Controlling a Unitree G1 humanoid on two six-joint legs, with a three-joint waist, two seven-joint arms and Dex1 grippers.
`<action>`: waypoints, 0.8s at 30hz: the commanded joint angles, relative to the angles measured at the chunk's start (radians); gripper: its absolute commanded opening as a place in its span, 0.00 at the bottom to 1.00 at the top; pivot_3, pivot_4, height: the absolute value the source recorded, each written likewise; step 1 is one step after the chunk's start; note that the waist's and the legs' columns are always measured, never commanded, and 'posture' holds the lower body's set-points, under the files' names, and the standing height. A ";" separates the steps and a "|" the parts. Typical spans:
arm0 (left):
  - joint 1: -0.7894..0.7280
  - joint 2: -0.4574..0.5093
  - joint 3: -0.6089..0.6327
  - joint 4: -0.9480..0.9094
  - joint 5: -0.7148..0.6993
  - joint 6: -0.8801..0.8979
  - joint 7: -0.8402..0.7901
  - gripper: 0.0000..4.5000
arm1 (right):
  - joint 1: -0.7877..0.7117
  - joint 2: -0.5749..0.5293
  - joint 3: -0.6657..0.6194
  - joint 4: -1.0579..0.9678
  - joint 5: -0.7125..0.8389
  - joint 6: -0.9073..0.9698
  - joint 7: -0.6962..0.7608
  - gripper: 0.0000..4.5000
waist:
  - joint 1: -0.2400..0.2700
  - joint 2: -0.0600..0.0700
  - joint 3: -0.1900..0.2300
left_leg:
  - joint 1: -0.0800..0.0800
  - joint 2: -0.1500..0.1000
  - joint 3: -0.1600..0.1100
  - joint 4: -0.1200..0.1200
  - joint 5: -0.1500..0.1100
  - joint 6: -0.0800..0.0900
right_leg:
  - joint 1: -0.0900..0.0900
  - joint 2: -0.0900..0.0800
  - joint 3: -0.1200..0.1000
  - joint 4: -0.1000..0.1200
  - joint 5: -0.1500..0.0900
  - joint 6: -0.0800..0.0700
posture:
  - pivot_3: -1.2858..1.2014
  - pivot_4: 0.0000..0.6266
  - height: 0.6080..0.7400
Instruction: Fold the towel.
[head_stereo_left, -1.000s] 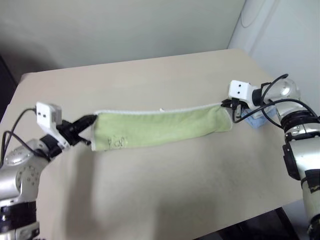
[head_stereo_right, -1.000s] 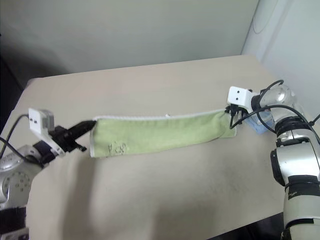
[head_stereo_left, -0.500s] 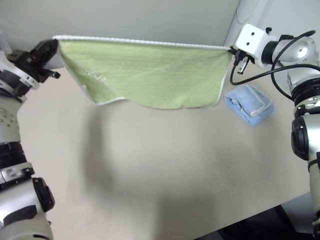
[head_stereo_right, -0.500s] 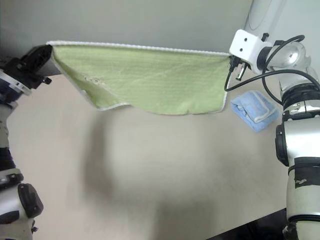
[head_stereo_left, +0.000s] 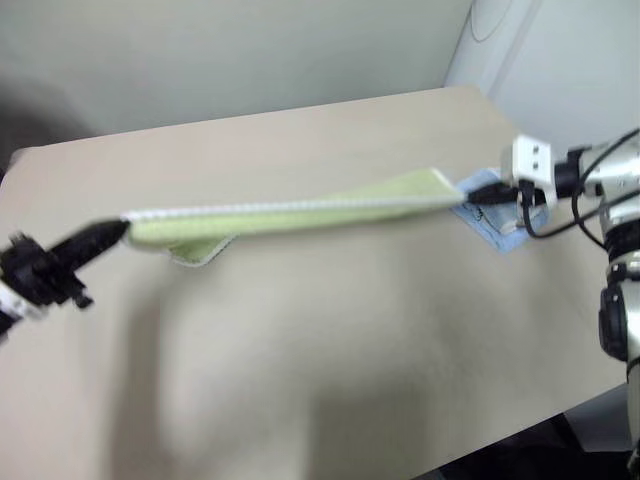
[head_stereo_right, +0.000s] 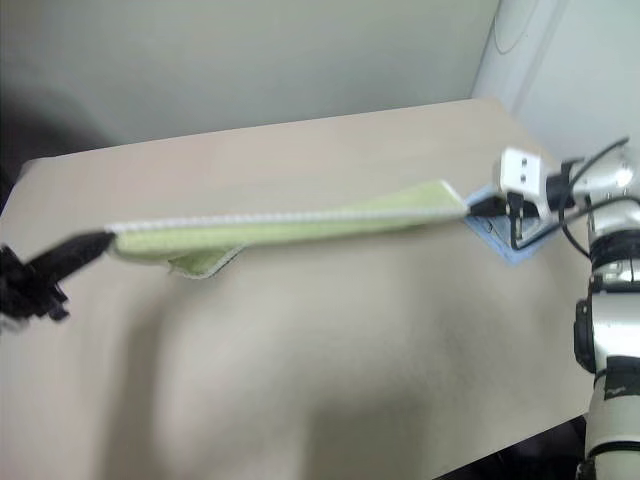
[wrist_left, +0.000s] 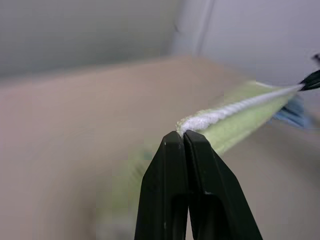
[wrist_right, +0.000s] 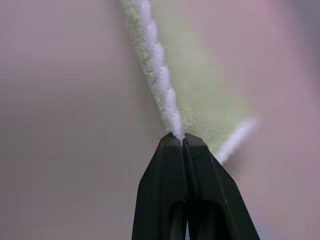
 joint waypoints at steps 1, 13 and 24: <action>0.154 -0.037 0.084 -0.128 -0.020 0.017 -0.015 0.00 | 0.090 -0.105 0.025 -0.201 0.134 0.120 0.057 0.00 | 0.000 0.002 0.001 | 0.000 0.000 0.000 0.000 0.000 0.000 | 0.000 0.000 0.000 -0.001 0.000 0.000 | 0.52 0.24 1.00; 0.323 -0.118 -0.018 -0.214 0.027 -0.021 0.054 0.00 | 0.126 -0.114 0.176 -0.236 0.174 0.170 0.055 0.00 | 0.008 0.001 0.002 | 0.046 0.000 0.002 -0.005 -0.011 0.024 | 0.044 0.000 0.001 -0.001 -0.001 -0.003 | 0.52 0.24 1.00; 0.041 -0.083 -0.191 0.035 0.215 -0.101 0.202 0.00 | -0.124 0.141 0.227 0.147 -0.162 0.019 -0.396 0.00 | 0.020 0.002 0.001 | 0.029 0.000 0.001 -0.006 -0.008 0.012 | 0.024 0.000 0.000 0.004 0.000 -0.001 | 0.52 0.24 1.00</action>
